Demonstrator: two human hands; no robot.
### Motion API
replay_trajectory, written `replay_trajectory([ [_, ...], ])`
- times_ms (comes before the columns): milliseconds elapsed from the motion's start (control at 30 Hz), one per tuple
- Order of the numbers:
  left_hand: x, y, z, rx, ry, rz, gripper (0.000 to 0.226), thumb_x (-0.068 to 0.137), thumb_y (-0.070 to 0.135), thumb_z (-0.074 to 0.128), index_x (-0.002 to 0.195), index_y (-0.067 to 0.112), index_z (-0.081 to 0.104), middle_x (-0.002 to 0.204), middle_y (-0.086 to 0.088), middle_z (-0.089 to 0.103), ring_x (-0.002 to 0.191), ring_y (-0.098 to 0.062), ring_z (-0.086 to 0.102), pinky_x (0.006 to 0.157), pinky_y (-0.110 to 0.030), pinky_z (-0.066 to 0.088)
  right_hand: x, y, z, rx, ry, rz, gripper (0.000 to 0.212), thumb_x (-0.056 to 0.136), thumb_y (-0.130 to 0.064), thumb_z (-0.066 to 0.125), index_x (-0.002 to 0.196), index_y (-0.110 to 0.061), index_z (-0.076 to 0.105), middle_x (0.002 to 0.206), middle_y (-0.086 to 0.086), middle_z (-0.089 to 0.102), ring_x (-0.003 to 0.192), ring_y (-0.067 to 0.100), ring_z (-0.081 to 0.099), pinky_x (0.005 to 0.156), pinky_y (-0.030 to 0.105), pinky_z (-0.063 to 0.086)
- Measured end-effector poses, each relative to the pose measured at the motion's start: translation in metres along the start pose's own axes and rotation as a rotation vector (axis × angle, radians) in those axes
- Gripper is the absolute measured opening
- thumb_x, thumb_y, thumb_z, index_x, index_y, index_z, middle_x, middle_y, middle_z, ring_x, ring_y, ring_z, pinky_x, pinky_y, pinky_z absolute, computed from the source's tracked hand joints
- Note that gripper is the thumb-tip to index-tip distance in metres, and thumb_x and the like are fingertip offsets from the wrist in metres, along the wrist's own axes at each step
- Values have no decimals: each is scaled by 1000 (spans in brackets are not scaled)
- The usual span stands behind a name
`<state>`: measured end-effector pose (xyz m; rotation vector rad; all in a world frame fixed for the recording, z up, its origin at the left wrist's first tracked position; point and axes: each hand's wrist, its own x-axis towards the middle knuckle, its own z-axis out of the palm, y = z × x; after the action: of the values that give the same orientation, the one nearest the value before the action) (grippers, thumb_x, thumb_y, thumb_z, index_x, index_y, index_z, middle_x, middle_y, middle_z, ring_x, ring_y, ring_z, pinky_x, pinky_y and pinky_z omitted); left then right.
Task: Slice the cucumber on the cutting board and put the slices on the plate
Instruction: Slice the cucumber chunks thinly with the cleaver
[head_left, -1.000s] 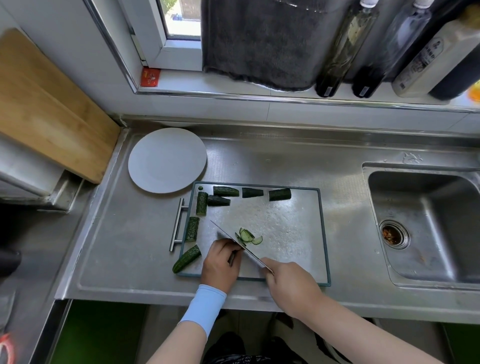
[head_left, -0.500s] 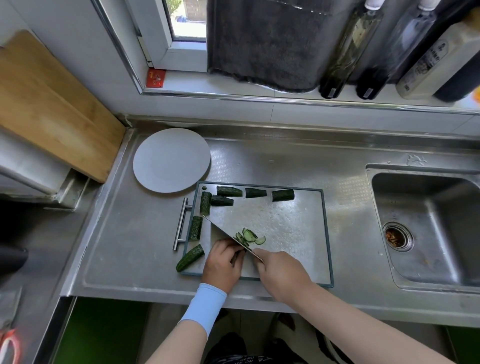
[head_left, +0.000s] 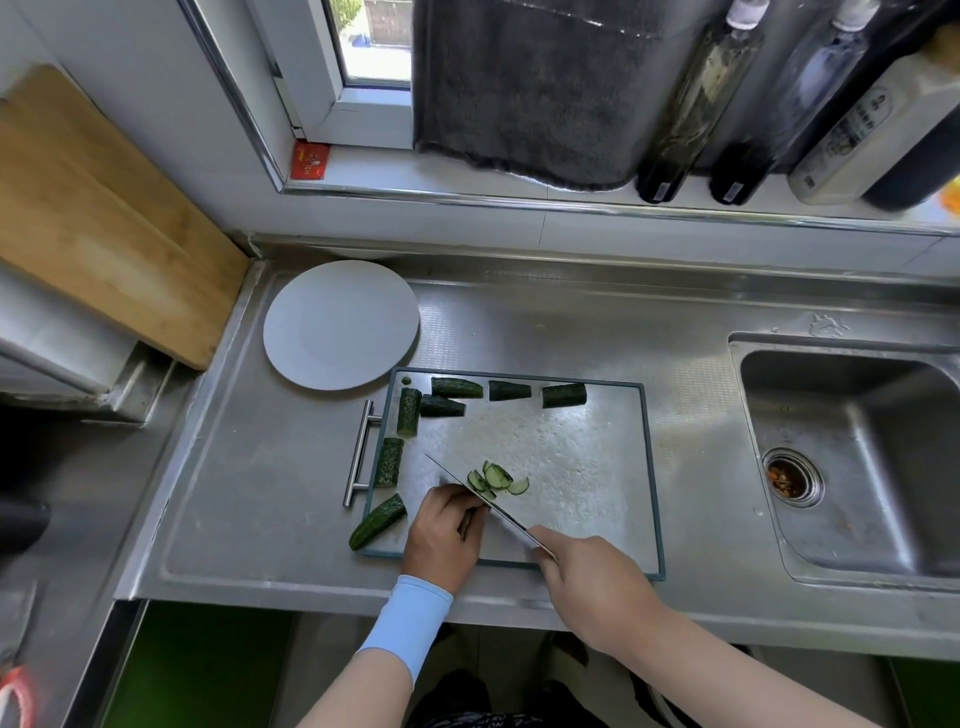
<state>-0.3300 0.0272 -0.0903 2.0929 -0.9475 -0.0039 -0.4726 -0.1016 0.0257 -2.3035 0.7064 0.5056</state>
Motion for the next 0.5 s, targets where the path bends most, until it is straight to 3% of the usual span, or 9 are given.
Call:
replay_trajectory([
  [167,0,1,0,-10,12,0,17,73,-2,78,87,6,72,91,-4,66,90,-18,61,86,-16,44,11,-3,3,16,-14,16,24,105,-29,35,106,-30,59,73,-3,61,65,18,55,57,29,40],
  [267,-1,1,0,-6,10,-13,13,76,1,76,86,7,72,90,-3,65,89,-19,61,84,-16,44,26,-8,7,39,-21,39,22,103,-27,36,90,-28,53,69,-4,56,67,21,53,59,31,40],
  [500,-2,2,0,11,-11,-11,15,74,-1,76,87,5,71,90,-6,64,89,-20,59,83,-15,42,44,-20,12,36,4,11,30,104,-30,36,120,-32,62,88,0,68,75,19,54,69,31,45],
])
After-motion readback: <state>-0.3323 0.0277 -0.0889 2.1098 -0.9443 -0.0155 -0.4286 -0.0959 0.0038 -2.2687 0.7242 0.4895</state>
